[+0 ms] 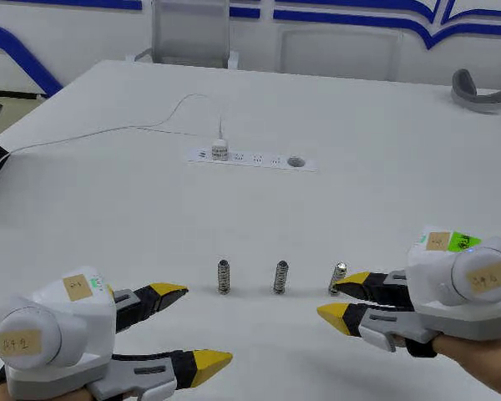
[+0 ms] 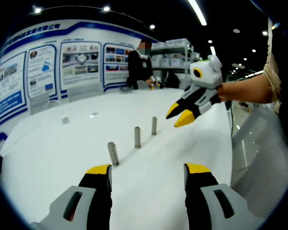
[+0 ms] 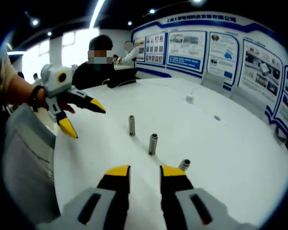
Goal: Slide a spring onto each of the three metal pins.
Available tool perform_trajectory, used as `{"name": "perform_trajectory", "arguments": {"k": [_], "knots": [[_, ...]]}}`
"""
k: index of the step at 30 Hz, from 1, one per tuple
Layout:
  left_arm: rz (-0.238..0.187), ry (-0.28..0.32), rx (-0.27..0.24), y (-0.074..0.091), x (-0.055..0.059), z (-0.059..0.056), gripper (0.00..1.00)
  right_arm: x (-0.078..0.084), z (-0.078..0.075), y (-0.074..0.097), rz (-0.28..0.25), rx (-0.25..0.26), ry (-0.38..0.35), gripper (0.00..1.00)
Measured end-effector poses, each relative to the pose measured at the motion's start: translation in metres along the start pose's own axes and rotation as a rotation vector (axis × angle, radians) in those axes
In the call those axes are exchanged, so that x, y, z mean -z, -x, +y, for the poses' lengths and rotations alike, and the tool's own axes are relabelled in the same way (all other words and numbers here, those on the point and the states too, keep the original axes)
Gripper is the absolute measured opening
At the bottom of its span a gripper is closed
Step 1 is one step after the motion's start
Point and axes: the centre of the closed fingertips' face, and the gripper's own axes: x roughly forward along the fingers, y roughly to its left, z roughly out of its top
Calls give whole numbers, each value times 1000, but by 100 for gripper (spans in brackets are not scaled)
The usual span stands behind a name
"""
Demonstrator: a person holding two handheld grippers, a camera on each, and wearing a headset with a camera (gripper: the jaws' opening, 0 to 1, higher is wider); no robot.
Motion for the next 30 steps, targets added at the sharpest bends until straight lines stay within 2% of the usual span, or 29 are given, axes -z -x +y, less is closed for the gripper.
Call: {"name": "perform_trajectory", "arguments": {"k": [8,17,30], "knots": [[4,2,1,-1,1,1,62,14,-11,11,-7,22,-23,29],[8,11,-6,0,5,4,63,27,-16,19,-20,22,-27,36],[12,19,-16,2,7,7,64,28,-20,28,-47,26,-29,47]]}}
